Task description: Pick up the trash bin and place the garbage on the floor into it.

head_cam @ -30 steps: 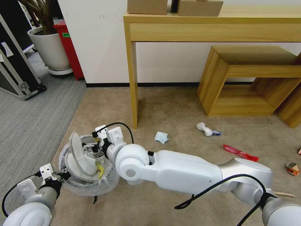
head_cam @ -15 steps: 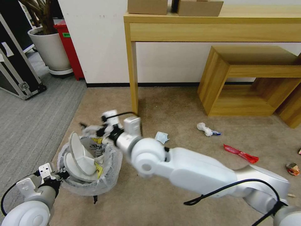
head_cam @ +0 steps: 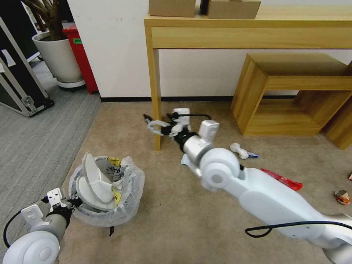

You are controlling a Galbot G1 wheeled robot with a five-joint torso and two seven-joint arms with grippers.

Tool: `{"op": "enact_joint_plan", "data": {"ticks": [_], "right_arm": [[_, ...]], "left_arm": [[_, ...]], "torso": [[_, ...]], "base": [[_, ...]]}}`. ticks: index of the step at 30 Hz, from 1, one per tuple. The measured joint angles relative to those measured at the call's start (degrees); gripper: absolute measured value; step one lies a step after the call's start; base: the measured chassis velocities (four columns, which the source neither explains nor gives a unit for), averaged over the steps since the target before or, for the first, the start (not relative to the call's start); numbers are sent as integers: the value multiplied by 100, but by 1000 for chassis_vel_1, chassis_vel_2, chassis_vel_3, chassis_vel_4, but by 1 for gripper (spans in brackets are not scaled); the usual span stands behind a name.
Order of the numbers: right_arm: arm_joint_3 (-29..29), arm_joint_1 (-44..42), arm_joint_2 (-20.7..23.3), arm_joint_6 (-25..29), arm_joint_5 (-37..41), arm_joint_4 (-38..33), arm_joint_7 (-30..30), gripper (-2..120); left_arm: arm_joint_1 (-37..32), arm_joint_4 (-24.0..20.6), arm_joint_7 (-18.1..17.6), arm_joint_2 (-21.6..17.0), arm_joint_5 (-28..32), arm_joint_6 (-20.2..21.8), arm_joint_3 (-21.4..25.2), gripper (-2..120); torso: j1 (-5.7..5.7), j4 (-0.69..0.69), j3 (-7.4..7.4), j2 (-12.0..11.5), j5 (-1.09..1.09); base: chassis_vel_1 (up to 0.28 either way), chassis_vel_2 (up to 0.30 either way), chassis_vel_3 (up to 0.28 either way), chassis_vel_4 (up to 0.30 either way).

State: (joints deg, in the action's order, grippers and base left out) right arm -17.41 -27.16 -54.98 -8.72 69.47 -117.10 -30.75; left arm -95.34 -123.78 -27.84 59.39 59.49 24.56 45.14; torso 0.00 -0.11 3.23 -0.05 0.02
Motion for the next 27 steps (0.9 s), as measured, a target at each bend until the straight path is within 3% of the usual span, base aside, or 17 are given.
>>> {"op": "enact_joint_plan", "data": {"ticks": [3, 5, 7, 9, 14, 19, 27], "right_arm": [[704, -553, 316, -45, -361, -27, -3, 100], [867, -687, 376, -34, -454, -14, 0, 100], [1541, -1280, 562, 85, -765, 79, 94, 100], [1702, -1439, 603, 122, -827, 102, 129, 100], [2792, -2790, 896, 720, -1543, 321, 684, 100], [3145, -3632, 871, 1233, -2376, 520, 963, 100], [3262, -4218, 590, 1552, -3144, 845, 880, 100]], "left_arm": [[-5, -50, -2, -11, 41, 2, 29, 0], [-2, -59, -3, -11, 44, 3, 30, 0], [18, -128, -5, -10, 49, 10, 21, 0], [21, -140, -5, -11, 54, 12, 17, 0], [43, -188, -8, -58, 77, 16, 2, 0], [53, -214, -8, -117, 112, 16, -3, 0], [74, -176, 15, -112, 67, 17, -63, 0]], "torso": [[0, 0, 0, 0, 0], [0, -1, 0, 0, 0], [0, 0, 0, 0, 0], [0, 0, 0, 0, 1], [0, -3, -1, 0, 0], [0, -2, -1, 0, -1], [0, -1, 0, 0, -2]], "base": [[0, 0, 0, 0], [0, 0, 0, 0], [0, 0, 0, 0], [0, 0, 0, 0], [0, 0, 0, 0], [0, 0, 0, 0], [0, 0, 0, 0]]}}
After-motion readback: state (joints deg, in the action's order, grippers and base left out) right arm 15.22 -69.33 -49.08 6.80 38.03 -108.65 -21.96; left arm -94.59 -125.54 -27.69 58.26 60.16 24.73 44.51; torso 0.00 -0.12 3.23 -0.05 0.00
